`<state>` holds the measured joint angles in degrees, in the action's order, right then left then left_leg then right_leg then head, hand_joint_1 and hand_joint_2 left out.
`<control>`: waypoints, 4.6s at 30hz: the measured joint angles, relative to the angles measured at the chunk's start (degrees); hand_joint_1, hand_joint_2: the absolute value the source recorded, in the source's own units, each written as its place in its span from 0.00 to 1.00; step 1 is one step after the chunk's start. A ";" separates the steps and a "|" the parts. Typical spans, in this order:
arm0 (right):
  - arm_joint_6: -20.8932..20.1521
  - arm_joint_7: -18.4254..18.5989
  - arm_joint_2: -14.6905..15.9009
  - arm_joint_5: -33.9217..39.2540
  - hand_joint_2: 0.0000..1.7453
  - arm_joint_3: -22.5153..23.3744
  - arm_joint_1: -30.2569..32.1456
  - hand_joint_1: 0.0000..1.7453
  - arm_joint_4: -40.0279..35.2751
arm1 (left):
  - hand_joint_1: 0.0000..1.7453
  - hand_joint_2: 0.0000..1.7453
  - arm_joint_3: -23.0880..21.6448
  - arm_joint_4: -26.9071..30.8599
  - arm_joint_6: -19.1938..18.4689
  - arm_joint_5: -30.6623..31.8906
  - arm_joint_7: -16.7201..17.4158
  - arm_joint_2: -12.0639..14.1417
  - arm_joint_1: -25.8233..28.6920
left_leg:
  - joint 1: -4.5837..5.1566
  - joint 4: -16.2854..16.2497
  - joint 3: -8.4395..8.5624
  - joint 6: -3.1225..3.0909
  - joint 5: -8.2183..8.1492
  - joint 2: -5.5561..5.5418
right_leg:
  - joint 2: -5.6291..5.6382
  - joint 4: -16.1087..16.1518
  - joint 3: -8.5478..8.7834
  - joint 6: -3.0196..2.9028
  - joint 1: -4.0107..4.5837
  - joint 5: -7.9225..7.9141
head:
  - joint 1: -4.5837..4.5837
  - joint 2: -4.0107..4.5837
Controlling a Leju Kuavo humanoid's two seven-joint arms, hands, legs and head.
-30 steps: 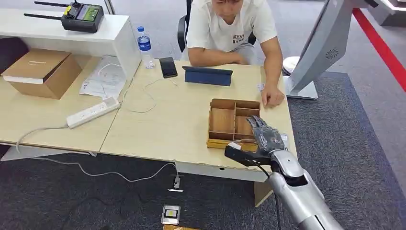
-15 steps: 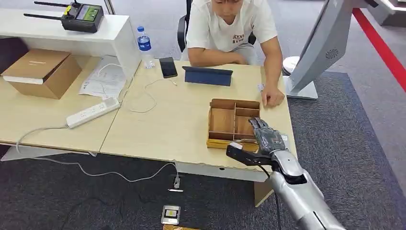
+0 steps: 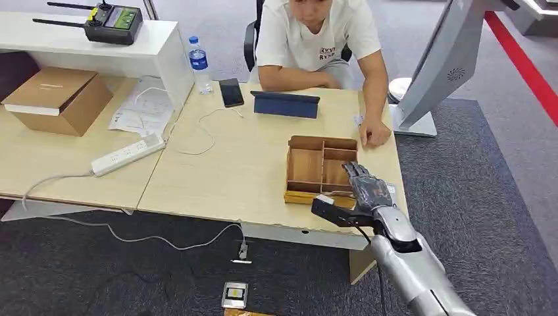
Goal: Pass the card to the sensor for recognition and then transmit it.
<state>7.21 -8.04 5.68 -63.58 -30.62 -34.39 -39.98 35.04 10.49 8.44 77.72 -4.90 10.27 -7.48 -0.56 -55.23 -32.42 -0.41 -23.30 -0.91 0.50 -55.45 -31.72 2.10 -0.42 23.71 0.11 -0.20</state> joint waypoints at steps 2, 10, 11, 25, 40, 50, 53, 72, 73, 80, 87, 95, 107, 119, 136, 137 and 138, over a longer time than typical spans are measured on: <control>-0.02 0.00 0.00 0.11 1.00 0.02 0.00 0.00 0.00 | 0.00 0.00 -0.02 -0.02 0.09 0.17 0.00 0.00 0.01 | 0.00 0.00 0.00 0.00 0.00 0.00 | 0.00 0.00 0.00 0.00 0.00 0.00 | 0.00 0.00; -0.17 -0.20 -0.07 0.09 1.00 0.07 -0.10 0.00 -0.35 | 0.00 0.00 -0.02 0.00 0.33 0.48 -0.15 -0.04 0.01 | 0.00 0.00 0.00 0.00 0.00 0.00 | 0.00 0.00 0.00 0.00 0.00 0.00 | 0.00 0.02; -0.20 -0.22 -0.11 0.09 1.00 0.07 -0.13 0.00 -0.35 | 0.00 0.00 -0.02 0.00 0.37 0.48 -0.17 -0.04 0.00 | 0.00 0.00 0.00 0.00 0.00 0.00 | 0.00 0.00 0.00 0.00 0.00 0.00 | -0.02 0.00; -0.55 -0.26 -0.26 0.00 1.00 0.07 -0.27 0.94 -1.03 | 0.00 0.00 -0.02 0.00 0.46 0.63 -0.33 -0.20 0.04 | 0.00 0.00 0.00 0.00 0.00 0.00 | 0.00 0.00 0.00 0.00 0.00 0.00 | 0.00 0.00; -3.23 -0.50 -0.52 1.07 1.00 0.15 -0.41 1.00 -1.09 | 0.00 0.00 -0.02 0.00 0.37 0.81 -0.33 -0.28 0.07 | 0.00 0.00 0.00 0.00 0.00 0.00 | 0.00 0.00 0.00 0.00 0.00 0.00 | 0.00 0.02; -3.30 -0.52 -0.55 1.01 1.00 0.18 -0.64 1.00 -1.03 | 0.00 0.00 -0.02 0.00 0.35 1.20 -0.31 -0.33 0.09 | 0.00 0.00 0.00 0.00 0.00 0.00 | 0.00 0.00 0.00 0.00 0.00 0.00 | 0.00 0.00; -3.17 -0.52 -0.55 1.01 1.00 0.17 -0.64 1.00 -1.03 | 0.00 0.00 -0.02 0.00 0.61 1.44 -0.28 -0.33 0.09 | 0.00 0.00 0.00 0.00 0.00 0.00 | 0.00 0.00 0.00 0.00 0.00 0.00 | 0.00 0.00; -5.09 2.58 0.52 4.15 1.00 4.26 -5.26 1.00 -13.61 | 0.00 0.00 -0.02 0.00 0.50 1.88 -0.52 -0.35 0.20 | 0.01 -0.01 0.01 0.00 0.01 0.06 | 0.00 -0.01 0.00 0.00 0.00 -0.01 | 0.00 0.00; -5.79 2.78 0.68 4.33 1.00 4.65 -5.54 1.00 -14.96 | 0.00 0.00 -0.02 0.00 0.52 1.92 -0.57 -0.37 0.19 | 0.00 -0.01 0.01 0.00 0.01 0.06 | 0.00 -0.01 0.00 0.00 0.00 -0.01 | 0.00 0.00; -8.59 2.77 1.11 6.01 1.00 5.75 -7.48 1.00 -20.57 | 0.00 0.00 -0.04 0.00 0.26 2.99 -1.20 -0.37 0.16 | 0.00 -0.01 0.00 0.01 0.01 0.07 | 0.01 -0.01 -0.02 -0.01 0.00 -0.01 | -0.02 0.00; -5.11 -0.52 0.44 3.06 1.00 5.75 -15.76 1.00 -12.20 | 0.00 0.00 -1.35 0.09 -2.53 6.51 -0.74 -0.37 -2.05 | 0.01 -0.01 -0.04 0.04 0.10 0.03 | 0.00 -0.04 -0.02 -0.04 0.00 -0.10 | -0.02 0.00; -5.44 0.09 -2.12 0.94 1.00 5.59 -28.09 1.00 1.90 | 0.00 0.00 -3.28 0.15 -3.58 7.43 0.11 -0.42 -4.66 | 0.00 -0.01 -0.05 0.07 0.13 0.03 | 0.00 -0.06 -0.07 -0.11 0.03 -0.16 | -0.02 0.00; -6.54 2.73 -6.29 -1.03 1.00 5.33 -35.64 1.00 12.83 | 0.00 0.00 -4.31 0.24 -3.43 5.51 0.24 -0.33 -4.36 | -0.01 -0.01 -0.12 0.08 0.13 0.05 | 0.01 -0.07 -0.15 -0.12 0.08 -0.15 | 0.00 0.02; -5.66 3.13 -8.50 -1.03 1.00 5.25 -35.97 0.00 17.13 | 0.00 0.00 -4.28 0.24 -3.13 5.07 0.17 -0.28 -3.37 | 0.00 -0.01 -0.13 0.08 0.12 0.05 | 0.00 -0.07 -0.15 -0.12 0.07 -0.15 | 0.00 0.02; 6.15 -1.36 -8.87 2.47 0.00 5.68 -38.85 0.00 19.06 | 0.00 0.00 -4.28 0.24 -1.88 3.47 0.37 -0.28 -2.32 | 0.00 -0.02 -0.11 0.09 0.13 0.07 | 0.01 -0.07 -0.16 -0.12 0.07 -0.16 | -0.02 0.00; 7.48 -2.21 -8.74 3.52 0.00 5.99 -39.08 0.00 19.06 | 0.00 0.00 -4.28 0.22 -1.55 3.26 0.24 -0.28 -2.14 | 0.00 -0.02 -0.11 0.09 0.13 0.07 | 0.01 -0.07 -0.16 -0.12 0.07 -0.16 | 0.00 0.00; 8.89 -3.08 -8.50 4.78 0.00 6.36 -39.34 0.00 19.04 | 0.00 0.00 -4.28 0.24 -1.23 3.15 0.15 -0.28 -1.90 | 0.00 -0.02 -0.11 0.09 0.13 0.07 | 0.01 -0.07 -0.16 -0.12 0.07 -0.16 | 0.00 0.00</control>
<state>16.10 -11.12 -2.82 -58.80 -24.26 -73.73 -20.94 30.75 10.73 7.21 80.87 -4.74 9.99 -9.38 -0.56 -55.25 -32.53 -0.32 -23.17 -0.84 0.50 -55.52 -31.88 1.98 -0.35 23.56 0.11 -0.20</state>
